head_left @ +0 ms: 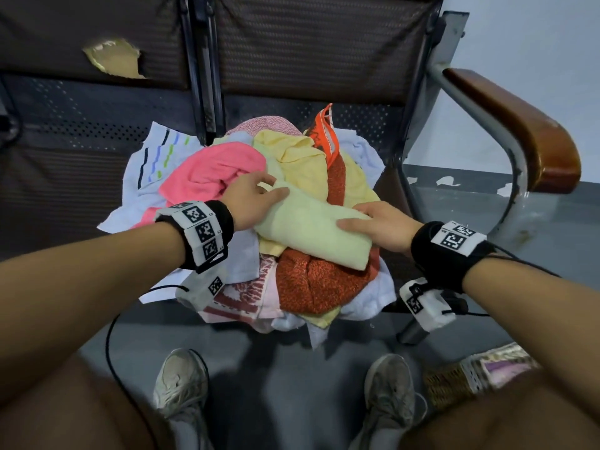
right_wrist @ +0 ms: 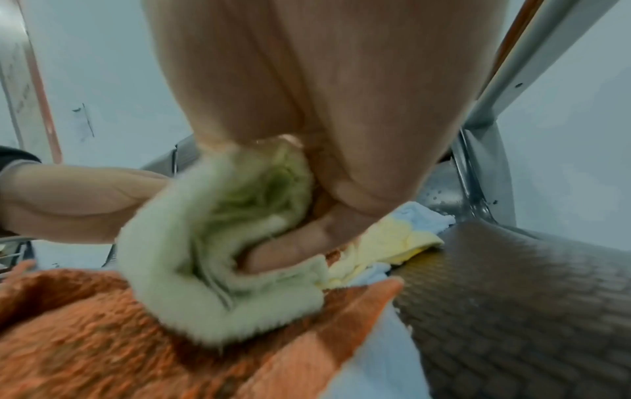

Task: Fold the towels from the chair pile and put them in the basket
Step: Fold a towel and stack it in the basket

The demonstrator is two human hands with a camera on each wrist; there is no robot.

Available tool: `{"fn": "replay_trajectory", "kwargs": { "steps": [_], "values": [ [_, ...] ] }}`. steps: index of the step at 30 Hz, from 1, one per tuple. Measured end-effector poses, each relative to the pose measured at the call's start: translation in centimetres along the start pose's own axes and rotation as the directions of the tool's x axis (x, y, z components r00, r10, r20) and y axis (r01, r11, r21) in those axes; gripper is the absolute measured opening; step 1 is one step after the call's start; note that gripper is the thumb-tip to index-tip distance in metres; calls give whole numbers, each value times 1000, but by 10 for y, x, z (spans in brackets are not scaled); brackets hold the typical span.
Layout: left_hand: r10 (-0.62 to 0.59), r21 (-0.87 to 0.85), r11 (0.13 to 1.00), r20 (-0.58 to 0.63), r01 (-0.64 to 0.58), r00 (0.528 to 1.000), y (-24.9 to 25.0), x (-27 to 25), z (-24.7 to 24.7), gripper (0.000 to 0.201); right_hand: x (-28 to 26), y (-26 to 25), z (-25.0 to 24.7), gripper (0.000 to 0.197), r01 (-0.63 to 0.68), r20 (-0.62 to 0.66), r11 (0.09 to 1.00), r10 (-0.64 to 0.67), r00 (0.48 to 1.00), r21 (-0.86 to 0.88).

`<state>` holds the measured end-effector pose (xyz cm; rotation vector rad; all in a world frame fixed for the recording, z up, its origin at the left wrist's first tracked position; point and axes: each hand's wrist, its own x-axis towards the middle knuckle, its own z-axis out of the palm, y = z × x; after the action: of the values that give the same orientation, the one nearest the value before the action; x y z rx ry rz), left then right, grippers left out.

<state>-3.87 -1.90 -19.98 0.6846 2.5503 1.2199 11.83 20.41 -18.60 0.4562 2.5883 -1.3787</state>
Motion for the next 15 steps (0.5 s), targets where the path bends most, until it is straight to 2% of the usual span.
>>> {"fn": "replay_trajectory", "kwargs": {
  "steps": [3, 6, 9, 11, 13, 15],
  "values": [
    [-52, 28, 998, -29, 53, 998, 2, 6, -1, 37, 8, 10, 3, 36, -87, -42, 993, 84, 996, -84],
    [-223, 80, 973, 64, 218, 973, 6, 4, -1, 55, 12, 12, 6, 42, -122, -53, 985, 116, 992, -125],
    [-430, 137, 903, 244, 408, 869, 11, -8, 5, 75, 15, 11, 7, 45, -120, -59, 977, 112, 992, -178],
    [-459, 116, 886, 349, 448, 817, 12, -13, 8, 84, 14, 11, 9, 45, -124, -65, 967, 113, 992, -220],
    [-397, 77, 913, 381, 400, 835, 14, -14, 10, 76, 13, 11, 9, 43, -131, -59, 963, 121, 991, -236],
    [-298, -41, 944, 312, 326, 902, 16, -13, 12, 60, 10, 11, 8, 43, -142, -54, 956, 133, 990, -256]
  ]
}}
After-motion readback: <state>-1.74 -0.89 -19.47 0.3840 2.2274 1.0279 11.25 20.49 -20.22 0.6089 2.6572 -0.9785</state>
